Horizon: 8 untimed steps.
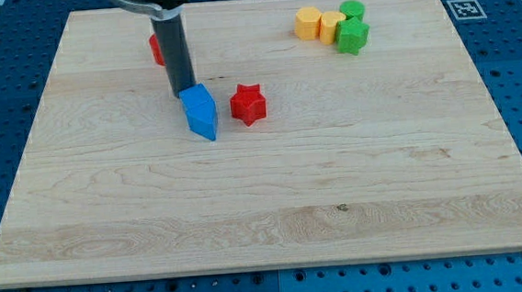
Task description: Place the blue triangle in between the red star and blue cube
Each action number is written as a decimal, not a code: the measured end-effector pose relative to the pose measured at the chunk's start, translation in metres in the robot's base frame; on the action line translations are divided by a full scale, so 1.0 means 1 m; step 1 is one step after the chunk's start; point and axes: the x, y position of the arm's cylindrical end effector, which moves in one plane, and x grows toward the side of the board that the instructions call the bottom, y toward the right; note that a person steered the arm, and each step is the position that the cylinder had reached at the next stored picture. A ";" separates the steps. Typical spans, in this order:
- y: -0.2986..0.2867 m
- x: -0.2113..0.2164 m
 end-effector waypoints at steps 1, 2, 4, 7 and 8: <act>-0.048 -0.034; -0.053 -0.064; -0.010 -0.074; -0.074 0.007; -0.038 0.067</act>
